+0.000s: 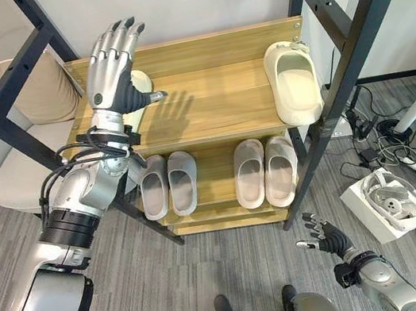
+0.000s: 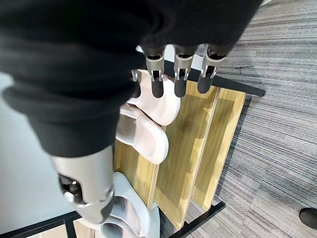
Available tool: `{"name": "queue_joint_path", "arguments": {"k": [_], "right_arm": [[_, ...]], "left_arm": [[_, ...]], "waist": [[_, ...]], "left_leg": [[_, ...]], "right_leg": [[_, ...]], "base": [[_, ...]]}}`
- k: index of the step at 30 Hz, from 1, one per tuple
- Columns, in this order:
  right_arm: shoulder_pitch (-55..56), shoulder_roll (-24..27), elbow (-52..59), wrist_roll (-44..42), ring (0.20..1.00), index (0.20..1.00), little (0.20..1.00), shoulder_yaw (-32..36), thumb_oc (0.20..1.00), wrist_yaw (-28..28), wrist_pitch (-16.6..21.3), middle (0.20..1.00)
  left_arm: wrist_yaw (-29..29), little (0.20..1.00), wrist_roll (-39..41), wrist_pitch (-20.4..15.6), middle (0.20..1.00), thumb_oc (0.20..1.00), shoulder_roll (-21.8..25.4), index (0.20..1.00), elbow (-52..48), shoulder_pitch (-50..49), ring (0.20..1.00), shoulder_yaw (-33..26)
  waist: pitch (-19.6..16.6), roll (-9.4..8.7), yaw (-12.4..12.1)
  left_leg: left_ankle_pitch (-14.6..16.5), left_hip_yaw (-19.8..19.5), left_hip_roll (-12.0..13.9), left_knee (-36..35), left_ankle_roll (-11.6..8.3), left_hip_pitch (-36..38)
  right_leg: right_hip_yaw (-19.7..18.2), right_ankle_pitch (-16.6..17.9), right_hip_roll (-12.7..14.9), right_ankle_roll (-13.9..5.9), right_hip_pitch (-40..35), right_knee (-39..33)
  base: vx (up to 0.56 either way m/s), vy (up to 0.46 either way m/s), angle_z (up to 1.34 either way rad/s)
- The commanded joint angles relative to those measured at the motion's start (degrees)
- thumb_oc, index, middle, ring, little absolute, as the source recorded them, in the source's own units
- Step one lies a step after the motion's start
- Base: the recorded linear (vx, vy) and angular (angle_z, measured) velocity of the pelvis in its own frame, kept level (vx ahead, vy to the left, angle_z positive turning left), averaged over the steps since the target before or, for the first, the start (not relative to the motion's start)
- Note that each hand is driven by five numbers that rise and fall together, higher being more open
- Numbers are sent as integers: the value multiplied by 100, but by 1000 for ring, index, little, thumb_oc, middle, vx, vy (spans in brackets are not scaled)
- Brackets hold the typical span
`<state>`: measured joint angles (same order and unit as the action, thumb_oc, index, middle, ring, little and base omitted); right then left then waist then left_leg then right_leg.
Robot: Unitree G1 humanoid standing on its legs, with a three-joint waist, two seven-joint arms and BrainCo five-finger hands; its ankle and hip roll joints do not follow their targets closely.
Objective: Arrange the slippers neatly on the shoe rack.
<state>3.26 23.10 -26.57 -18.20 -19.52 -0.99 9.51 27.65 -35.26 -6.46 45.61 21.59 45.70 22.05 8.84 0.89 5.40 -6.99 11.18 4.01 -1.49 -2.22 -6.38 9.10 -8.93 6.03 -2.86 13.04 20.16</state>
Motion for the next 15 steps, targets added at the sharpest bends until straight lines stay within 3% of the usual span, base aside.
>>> {"name": "queue_joint_path", "arguments": {"k": [1, 6, 15], "right_arm": [[-88, -124, 339, -215, 1000, 1000, 1000, -84, 1000, 0, 331, 1000], [68, -92, 389, -210, 1000, 1000, 1000, -59, 1000, -26, 313, 1000], [160, -21, 611, -214, 1000, 1000, 1000, -24, 1000, -15, 320, 1000]], "left_arm": [[309, 1000, -321, 222, 1000, 1000, 191, 1000, 213, 585, 1000, -78], [332, 1000, -308, 427, 1000, 1000, 502, 1000, 700, 555, 1000, -101], [323, 1000, -357, 693, 1000, 1000, 412, 1000, 1573, 961, 1000, 333]], "waist": [[-7, -309, 6], [-47, -322, 9], [-44, -361, 120]], "left_leg": [[972, 9, 9, 156, -168, 505], [1002, 72, -21, 171, -151, 493], [1039, 159, -25, 195, -124, 500]], "right_leg": [[-46, 777, 466, -850, -964, -1782], [-91, 808, 485, -879, -955, -1824], [-176, 832, 479, -905, -904, -1821]], "base": [[63, 25, -5], [46, 30, -8], [12, 29, -6]]}}
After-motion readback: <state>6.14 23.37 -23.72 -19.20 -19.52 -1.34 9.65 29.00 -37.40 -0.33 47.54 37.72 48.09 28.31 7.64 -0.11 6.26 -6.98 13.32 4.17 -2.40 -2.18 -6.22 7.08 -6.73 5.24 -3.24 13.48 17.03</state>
